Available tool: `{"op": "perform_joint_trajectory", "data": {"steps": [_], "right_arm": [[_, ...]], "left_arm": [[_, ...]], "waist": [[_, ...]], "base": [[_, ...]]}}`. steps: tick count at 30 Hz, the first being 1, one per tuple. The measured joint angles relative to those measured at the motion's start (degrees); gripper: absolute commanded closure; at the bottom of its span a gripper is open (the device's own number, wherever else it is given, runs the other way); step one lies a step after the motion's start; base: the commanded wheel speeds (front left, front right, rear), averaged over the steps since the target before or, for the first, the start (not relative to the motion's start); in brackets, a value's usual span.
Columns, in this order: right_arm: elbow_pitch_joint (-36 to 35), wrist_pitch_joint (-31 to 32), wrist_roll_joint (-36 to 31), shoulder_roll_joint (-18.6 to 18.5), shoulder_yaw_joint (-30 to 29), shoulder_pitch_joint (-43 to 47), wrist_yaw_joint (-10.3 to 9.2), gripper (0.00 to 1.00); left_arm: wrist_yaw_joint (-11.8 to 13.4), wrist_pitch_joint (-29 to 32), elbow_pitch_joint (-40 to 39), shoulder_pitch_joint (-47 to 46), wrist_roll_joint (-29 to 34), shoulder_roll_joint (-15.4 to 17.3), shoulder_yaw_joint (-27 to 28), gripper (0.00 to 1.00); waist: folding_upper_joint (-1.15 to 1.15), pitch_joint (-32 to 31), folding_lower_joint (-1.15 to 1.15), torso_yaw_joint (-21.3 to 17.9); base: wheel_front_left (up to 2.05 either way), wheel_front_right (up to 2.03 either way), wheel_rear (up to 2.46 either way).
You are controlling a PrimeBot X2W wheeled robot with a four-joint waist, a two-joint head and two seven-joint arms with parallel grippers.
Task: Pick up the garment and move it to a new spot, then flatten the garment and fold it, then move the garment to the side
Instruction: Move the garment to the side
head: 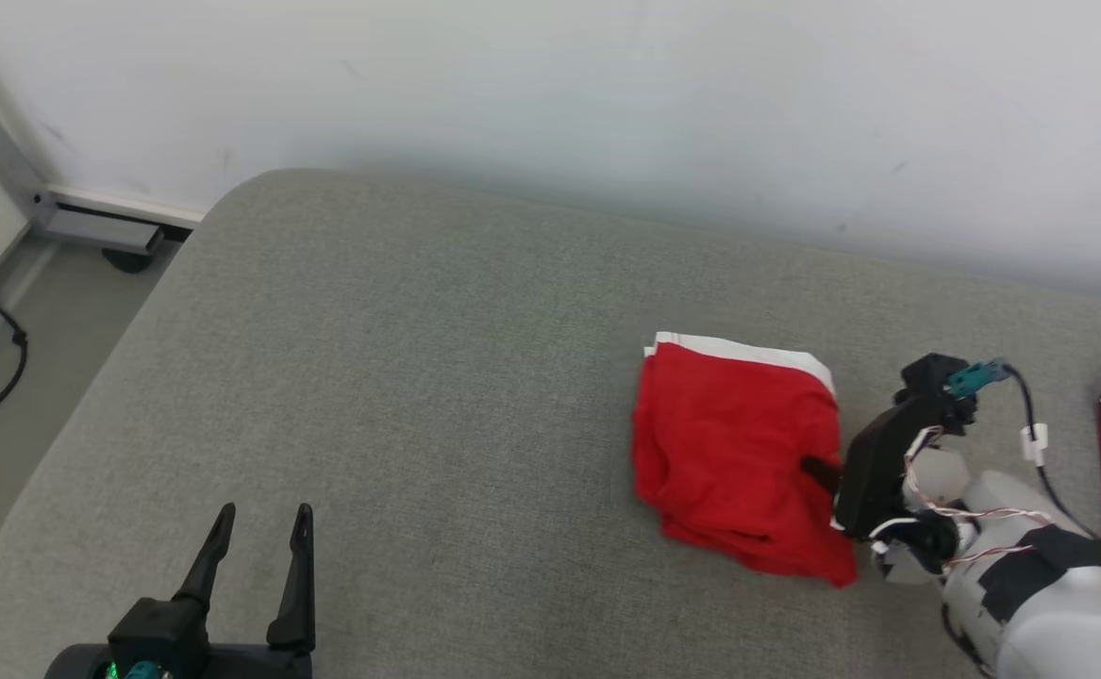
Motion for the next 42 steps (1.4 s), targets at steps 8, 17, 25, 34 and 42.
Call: {"op": "perform_joint_trajectory", "data": {"steps": [8,17,25,34,42], "right_arm": [[-2.4,6.3,0.5,-6.9,4.0,-1.9,0.0,1.0],[-6.7,15.7,1.3,-15.8,7.9,-4.6,0.0,1.0],[-7.7,20.2,0.9,-21.0,9.5,-9.9,0.0,1.0],[-8.3,24.6,-1.7,-25.8,11.2,-15.4,0.0,1.0],[-6.1,26.3,-4.4,-27.8,11.5,-18.2,0.0,1.0]], "left_arm": [[-0.1,0.0,-0.4,1.2,0.4,-0.1,0.5,0.0],[-0.1,0.0,-0.8,1.8,0.6,-0.4,0.8,0.0],[-0.6,0.0,-1.0,1.7,1.2,-0.9,0.5,0.0],[-1.1,0.0,-1.1,1.5,1.4,-1.0,0.6,0.0],[-1.3,0.0,-1.1,1.0,1.5,-1.3,0.9,0.0]], "waist": [[0.0,-0.9,0.0,-3.2],[0.0,-1.3,0.0,-7.6],[0.0,-0.5,0.0,-10.3],[0.0,0.8,0.0,-10.3],[0.0,2.0,0.0,-10.1]], "base": [[0.0,0.0,0.0],[0.0,0.0,0.0],[0.0,0.0,0.0],[0.0,0.0,0.0],[0.0,0.0,0.0]]}}
